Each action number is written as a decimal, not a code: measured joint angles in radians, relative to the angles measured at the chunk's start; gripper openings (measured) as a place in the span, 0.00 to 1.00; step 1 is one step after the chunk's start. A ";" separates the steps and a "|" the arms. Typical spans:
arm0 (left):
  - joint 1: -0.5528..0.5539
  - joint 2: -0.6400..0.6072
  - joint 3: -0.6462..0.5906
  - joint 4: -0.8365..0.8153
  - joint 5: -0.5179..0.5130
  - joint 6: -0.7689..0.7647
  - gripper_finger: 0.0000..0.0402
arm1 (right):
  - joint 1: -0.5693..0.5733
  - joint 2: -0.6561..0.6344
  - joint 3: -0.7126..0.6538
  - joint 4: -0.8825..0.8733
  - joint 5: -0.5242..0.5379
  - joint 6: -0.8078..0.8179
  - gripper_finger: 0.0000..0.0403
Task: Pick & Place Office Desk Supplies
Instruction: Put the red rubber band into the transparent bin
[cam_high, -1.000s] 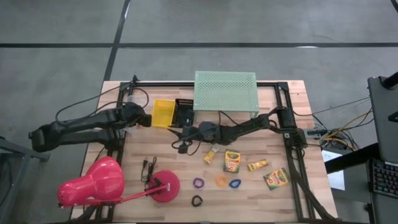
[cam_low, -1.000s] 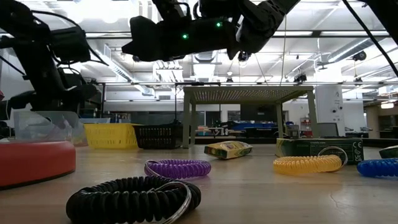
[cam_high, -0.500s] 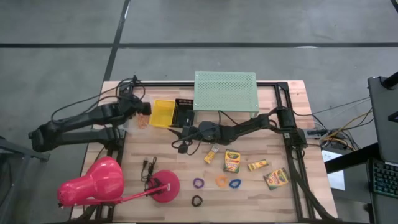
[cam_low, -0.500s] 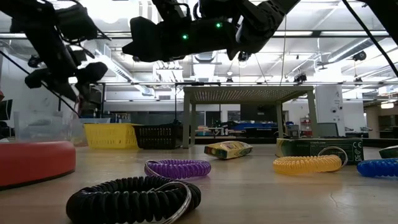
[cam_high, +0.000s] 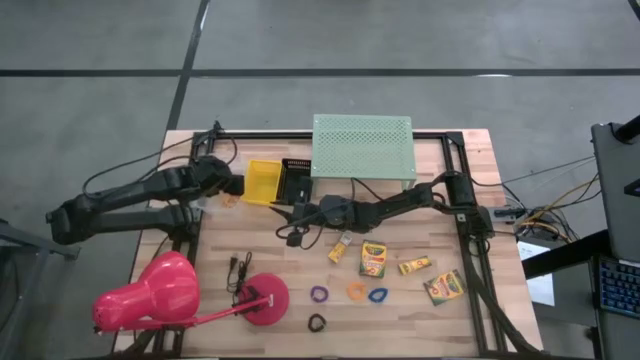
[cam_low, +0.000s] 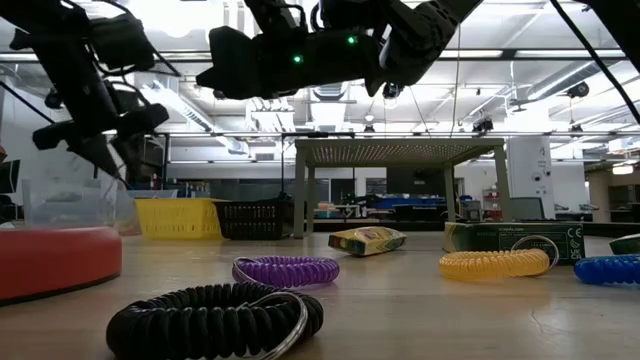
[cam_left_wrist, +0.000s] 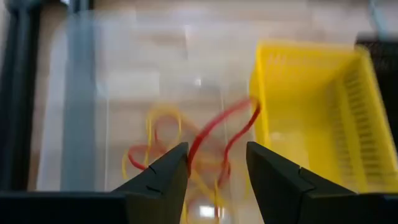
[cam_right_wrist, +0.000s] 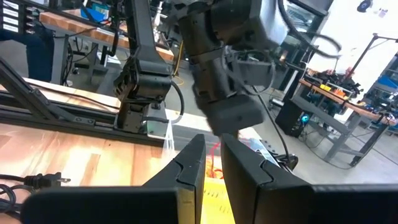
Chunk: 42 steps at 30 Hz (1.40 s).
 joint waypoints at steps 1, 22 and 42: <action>0.000 -0.001 0.000 -0.010 0.001 -0.002 0.41 | 0.000 0.000 0.000 0.000 0.000 0.000 0.12; 0.004 -0.001 0.022 -0.178 -0.097 -0.004 0.35 | 0.000 0.000 0.000 0.000 0.000 0.000 0.12; 0.004 -0.001 0.022 -0.148 -0.098 0.174 0.32 | 0.000 0.002 -0.002 -0.039 0.000 0.000 0.12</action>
